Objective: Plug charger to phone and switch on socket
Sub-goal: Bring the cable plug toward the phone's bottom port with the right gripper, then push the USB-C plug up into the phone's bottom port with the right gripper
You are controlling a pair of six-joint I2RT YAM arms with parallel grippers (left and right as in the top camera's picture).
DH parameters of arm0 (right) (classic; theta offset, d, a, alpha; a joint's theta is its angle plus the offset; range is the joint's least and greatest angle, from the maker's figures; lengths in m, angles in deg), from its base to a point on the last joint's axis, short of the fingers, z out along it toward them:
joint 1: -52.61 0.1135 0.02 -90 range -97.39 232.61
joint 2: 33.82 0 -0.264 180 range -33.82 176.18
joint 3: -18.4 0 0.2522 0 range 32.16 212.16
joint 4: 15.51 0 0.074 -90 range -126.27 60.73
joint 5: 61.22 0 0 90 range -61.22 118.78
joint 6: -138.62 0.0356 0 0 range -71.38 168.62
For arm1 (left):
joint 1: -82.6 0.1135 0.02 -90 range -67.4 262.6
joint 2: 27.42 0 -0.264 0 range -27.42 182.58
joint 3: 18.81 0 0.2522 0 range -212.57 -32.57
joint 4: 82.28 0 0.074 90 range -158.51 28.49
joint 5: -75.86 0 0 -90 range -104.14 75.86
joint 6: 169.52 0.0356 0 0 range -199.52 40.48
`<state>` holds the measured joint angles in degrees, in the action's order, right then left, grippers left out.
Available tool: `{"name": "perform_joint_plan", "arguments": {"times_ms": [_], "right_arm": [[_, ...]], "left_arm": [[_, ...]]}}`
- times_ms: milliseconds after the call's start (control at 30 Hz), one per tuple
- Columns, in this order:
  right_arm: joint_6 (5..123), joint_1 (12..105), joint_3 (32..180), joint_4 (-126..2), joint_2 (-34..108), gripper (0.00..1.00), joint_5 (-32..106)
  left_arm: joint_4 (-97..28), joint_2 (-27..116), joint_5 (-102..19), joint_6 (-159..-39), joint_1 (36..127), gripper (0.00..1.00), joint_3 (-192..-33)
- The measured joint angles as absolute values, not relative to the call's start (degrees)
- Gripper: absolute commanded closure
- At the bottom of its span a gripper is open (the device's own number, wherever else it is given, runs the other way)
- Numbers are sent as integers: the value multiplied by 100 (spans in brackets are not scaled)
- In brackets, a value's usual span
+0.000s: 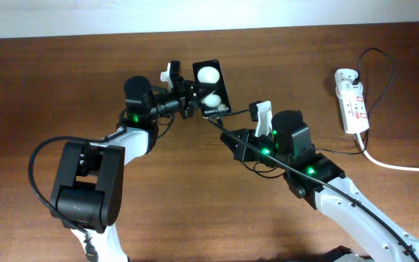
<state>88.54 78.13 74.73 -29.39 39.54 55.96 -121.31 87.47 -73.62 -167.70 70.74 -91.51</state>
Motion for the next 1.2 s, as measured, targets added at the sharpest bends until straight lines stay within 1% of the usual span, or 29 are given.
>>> {"name": "perform_joint_plan", "arguments": {"times_ms": [267, 1200], "right_arm": [[9068, 7813, 7473, -2764, 4243, 96, 5581], [9093, 7813, 7473, -2738, 4243, 96, 5817]], "left_arm": [[-12129, 8747, -7360, -16711, 7074, 100, -9151], [-12129, 8747, -7362, -16602, 7148, 100, -9151]]}}
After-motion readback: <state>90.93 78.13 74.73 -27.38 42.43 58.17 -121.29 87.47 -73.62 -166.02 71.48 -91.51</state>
